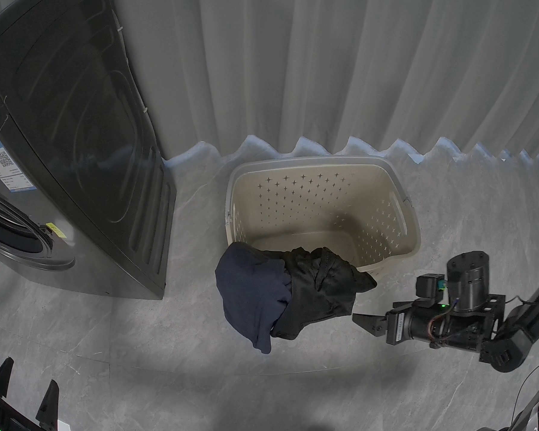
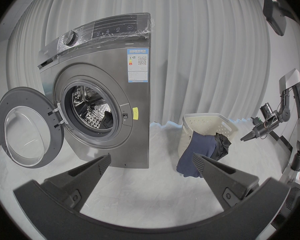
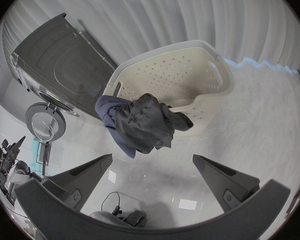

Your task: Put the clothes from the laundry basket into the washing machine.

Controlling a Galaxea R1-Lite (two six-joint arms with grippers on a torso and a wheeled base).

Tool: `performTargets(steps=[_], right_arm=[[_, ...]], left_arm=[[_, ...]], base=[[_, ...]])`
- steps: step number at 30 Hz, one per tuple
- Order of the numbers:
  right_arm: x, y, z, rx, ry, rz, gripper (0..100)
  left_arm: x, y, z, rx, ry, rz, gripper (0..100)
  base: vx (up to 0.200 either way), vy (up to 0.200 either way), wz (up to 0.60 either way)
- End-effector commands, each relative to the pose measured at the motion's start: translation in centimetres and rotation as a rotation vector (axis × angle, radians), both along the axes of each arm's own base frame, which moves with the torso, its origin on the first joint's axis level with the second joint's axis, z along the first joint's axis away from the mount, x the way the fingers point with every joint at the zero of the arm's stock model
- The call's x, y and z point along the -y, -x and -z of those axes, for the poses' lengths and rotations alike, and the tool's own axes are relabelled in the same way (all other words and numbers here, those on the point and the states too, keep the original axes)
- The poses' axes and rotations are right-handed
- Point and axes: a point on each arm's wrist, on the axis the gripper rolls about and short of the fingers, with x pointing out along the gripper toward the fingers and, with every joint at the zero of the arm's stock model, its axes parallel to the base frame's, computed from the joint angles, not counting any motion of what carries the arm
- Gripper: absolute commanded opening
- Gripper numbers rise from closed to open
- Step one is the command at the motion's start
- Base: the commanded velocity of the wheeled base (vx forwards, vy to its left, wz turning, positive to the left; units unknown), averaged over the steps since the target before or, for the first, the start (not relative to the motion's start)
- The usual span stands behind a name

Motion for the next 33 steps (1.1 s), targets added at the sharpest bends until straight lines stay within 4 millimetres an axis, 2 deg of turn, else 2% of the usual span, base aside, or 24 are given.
performTargets(steps=[1,8,14,20,25,33], right_arm=[[-2.3,-2.6,2.9,-0.035,0.022,-0.016,100],[-2.8,-2.8,3.0,-0.033,0.019,-0.024,100],[-4.3,-3.1,4.6,-0.03,0.023,-0.042,100],[-5.1,-4.2,6.3,-0.009,0.022,-0.025,100],[-5.6,-4.1,6.4,-0.008,0.02,-0.039,100],[-6.6,-5.3,6.9,0.029,-0.013,-0.038,100]], left_arm=[[0.0,0.0,0.5,-0.005,0.001,-0.001,100],[0.0,0.0,0.5,-0.005,-0.001,0.0,100],[0.0,0.0,0.5,-0.005,-0.001,-0.001,100],[0.0,0.0,0.5,-0.005,0.001,-0.001,100],[0.0,0.0,0.5,-0.005,-0.001,-0.001,100],[0.0,0.0,0.5,-0.005,-0.001,-0.001,100]], base=[[0.0,0.0,0.0],[0.086,0.0,0.0],[0.0,0.0,0.0],[0.0,0.0,0.0],[0.0,0.0,0.0],[0.0,0.0,0.0]])
